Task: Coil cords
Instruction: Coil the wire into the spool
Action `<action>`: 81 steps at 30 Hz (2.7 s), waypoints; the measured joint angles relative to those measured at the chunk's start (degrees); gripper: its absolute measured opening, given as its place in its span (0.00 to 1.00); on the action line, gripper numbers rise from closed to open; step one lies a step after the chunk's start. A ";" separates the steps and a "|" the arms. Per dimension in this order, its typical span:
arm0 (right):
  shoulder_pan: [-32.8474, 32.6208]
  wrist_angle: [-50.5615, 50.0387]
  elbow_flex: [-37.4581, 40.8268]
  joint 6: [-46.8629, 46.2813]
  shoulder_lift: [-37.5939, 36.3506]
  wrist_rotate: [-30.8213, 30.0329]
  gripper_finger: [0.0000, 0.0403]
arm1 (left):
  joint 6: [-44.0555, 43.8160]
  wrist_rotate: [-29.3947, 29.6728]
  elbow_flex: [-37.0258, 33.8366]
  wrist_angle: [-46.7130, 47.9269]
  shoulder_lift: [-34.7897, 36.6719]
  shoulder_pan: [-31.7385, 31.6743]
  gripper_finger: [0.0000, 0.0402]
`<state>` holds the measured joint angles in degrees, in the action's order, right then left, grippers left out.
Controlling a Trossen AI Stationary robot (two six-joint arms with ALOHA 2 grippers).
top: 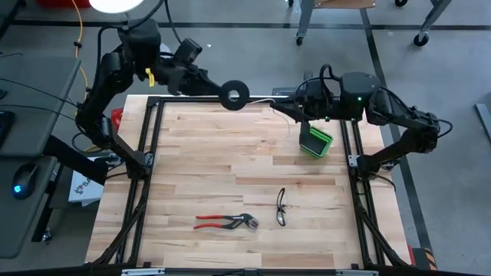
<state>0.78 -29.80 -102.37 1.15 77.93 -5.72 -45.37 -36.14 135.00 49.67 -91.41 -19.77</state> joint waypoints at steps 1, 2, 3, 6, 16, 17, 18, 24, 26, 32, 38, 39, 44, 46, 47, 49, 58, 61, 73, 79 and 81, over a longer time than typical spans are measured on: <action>0.00 0.50 0.00 0.47 0.00 0.01 0.00 | -0.99 -0.92 0.02 -0.57 -0.12 -0.01 0.00; 0.00 1.30 0.00 0.85 0.00 0.02 0.00 | -2.07 -1.93 0.04 -0.46 -0.25 -0.02 0.00; 0.00 2.35 0.00 0.98 0.00 0.05 0.00 | -2.68 -2.46 0.04 0.06 -0.47 -0.02 0.00; 0.00 4.58 0.00 1.64 0.00 0.17 0.00 | -3.09 -3.15 0.04 0.43 -1.77 0.14 0.00; 1.30 6.12 0.00 1.78 -0.02 0.65 0.00 | -6.93 -12.36 -0.07 -4.04 -8.77 3.12 0.00; 1.54 6.11 0.00 1.85 0.00 0.76 0.00 | -8.30 -13.61 -0.07 -6.22 -9.43 3.63 0.00; 1.70 6.11 0.00 1.87 0.00 0.87 0.00 | -9.88 -14.91 -0.07 -9.05 -10.16 4.08 0.00; 3.25 8.64 0.00 1.87 0.11 3.75 0.00 | -22.43 -19.36 0.04 -33.60 -15.82 6.36 0.00; 3.50 10.20 0.00 1.86 0.11 4.73 0.00 | -27.09 -19.25 -0.02 -43.70 -18.35 6.82 0.00; 3.73 11.63 0.00 1.69 0.01 6.94 0.00 | -38.60 -13.89 0.00 -70.46 -24.01 6.81 0.00; 3.74 11.35 0.00 1.23 -0.96 7.76 0.00 | -31.93 -7.72 -0.02 -72.65 -24.36 5.84 0.00; 3.71 11.33 0.00 0.75 -0.95 8.21 0.00 | -30.85 -6.82 -0.02 -73.16 -24.32 5.58 0.00; 3.72 11.42 -0.01 -0.21 -0.84 9.28 0.00 | -22.89 1.88 -0.02 -77.31 -24.12 4.63 0.00; 3.74 11.86 -0.09 -1.14 -0.76 9.18 0.00 | -20.77 4.59 -0.02 -79.12 -24.12 4.24 0.00; 3.74 11.91 -0.11 -1.18 -0.76 9.18 0.00 | -19.60 5.69 -0.05 -79.55 -24.12 4.10 0.00; 3.74 12.45 -0.11 -1.22 -0.59 9.15 0.00 | -16.20 7.09 -0.07 -79.53 -24.12 3.94 0.00; 3.63 13.30 0.05 -0.89 1.23 4.34 0.19 | -11.19 8.83 0.04 -80.58 -23.59 3.72 0.00; 3.67 14.18 0.07 -0.72 2.22 2.46 0.29 | -10.95 8.79 0.02 -81.88 -23.70 3.90 0.00; 3.74 15.02 0.02 1.62 5.04 0.43 0.37 | -9.88 9.34 0.00 -83.88 -22.50 4.04 0.00; 3.74 17.25 0.02 -0.21 5.05 0.21 0.31 | -9.10 9.46 0.00 -83.91 -21.78 4.04 0.00; 3.74 17.37 0.02 -0.25 5.07 0.15 0.24 | -8.48 9.40 0.00 -83.93 -21.69 4.04 0.00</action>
<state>4.51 -12.43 -102.35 0.91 83.00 -5.56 -53.85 -26.74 135.00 -34.26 -113.10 -15.73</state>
